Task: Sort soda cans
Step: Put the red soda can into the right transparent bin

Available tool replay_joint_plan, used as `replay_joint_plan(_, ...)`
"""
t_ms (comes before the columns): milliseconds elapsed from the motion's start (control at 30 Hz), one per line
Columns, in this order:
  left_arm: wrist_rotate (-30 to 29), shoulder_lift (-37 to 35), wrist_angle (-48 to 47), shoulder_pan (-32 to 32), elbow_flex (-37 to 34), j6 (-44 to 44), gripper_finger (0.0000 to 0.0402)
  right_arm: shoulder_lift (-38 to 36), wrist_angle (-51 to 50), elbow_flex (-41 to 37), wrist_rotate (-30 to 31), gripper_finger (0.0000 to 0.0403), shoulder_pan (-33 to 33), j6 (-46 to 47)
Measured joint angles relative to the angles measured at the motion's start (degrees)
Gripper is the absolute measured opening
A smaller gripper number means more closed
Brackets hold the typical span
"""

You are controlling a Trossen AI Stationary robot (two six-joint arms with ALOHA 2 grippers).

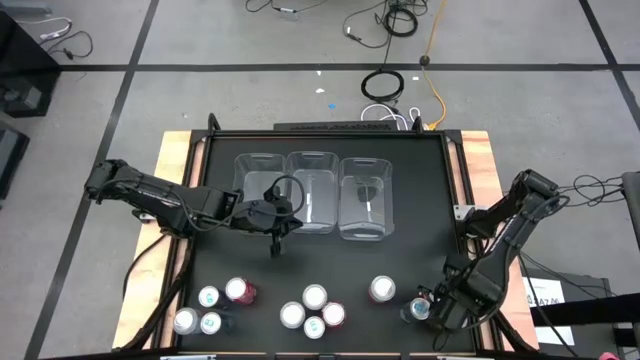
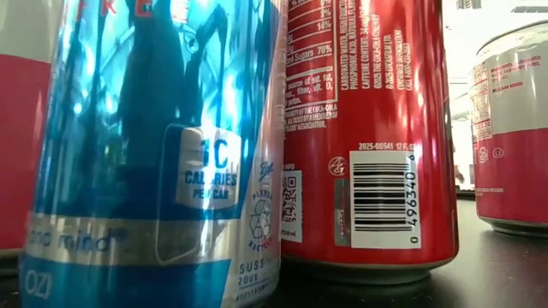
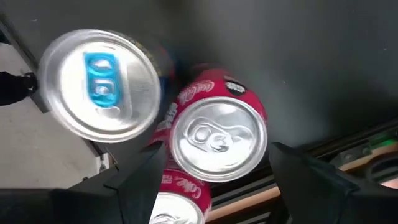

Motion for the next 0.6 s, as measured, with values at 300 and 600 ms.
replay_joint_plan(300, 0.00, 0.00, 0.00, 0.00, -0.02, 0.02, 0.0027, -0.02, -0.07, 0.34, -0.46, 0.0281, 0.02, 0.66)
replay_joint_plan(600, 0.00, 0.00, 0.00, 0.00, -0.01, -0.02, 0.0027, -0.04, -0.59, 0.40, -3.63, 0.0281, 0.04, -1.51)
